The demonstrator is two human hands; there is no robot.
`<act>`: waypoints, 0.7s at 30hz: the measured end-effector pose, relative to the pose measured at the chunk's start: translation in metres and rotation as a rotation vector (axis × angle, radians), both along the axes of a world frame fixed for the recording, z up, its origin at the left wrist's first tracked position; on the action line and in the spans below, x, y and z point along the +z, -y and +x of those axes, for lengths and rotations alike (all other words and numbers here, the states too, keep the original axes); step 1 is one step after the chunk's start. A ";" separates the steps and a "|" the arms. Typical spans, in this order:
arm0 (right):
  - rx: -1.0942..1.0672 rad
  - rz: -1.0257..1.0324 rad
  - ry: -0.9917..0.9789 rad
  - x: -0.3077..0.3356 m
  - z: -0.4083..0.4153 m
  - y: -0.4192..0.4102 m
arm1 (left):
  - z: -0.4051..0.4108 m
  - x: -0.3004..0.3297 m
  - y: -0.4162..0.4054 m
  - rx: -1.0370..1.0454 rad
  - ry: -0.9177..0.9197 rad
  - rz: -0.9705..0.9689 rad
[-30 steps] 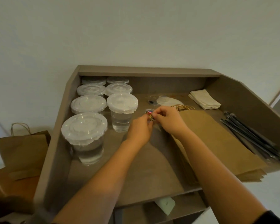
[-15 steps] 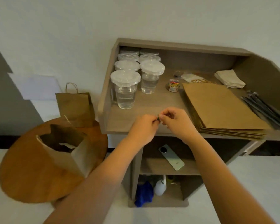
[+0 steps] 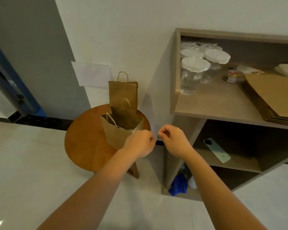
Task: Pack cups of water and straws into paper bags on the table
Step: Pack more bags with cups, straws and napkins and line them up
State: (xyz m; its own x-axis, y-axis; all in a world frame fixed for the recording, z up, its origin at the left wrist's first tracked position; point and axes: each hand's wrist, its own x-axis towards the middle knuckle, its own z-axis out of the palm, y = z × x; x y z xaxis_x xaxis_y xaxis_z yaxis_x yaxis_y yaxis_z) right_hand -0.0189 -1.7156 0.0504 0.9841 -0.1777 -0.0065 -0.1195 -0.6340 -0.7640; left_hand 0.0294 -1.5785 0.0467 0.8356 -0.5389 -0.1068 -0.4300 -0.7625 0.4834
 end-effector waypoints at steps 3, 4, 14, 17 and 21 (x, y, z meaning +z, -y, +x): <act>0.027 -0.016 -0.040 -0.019 0.010 -0.037 | 0.012 -0.013 -0.049 0.056 -0.026 0.004; 0.028 -0.024 -0.054 -0.025 0.013 -0.046 | 0.016 -0.018 -0.062 0.075 -0.039 0.006; 0.059 -0.080 -0.317 -0.069 0.074 -0.077 | 0.082 -0.070 -0.120 0.207 -0.116 0.084; 0.078 -0.088 -0.360 -0.079 0.106 -0.075 | 0.118 -0.079 -0.118 0.280 -0.072 0.143; 0.097 -0.051 -0.414 -0.087 0.144 -0.061 | 0.170 -0.087 -0.114 0.377 -0.029 0.259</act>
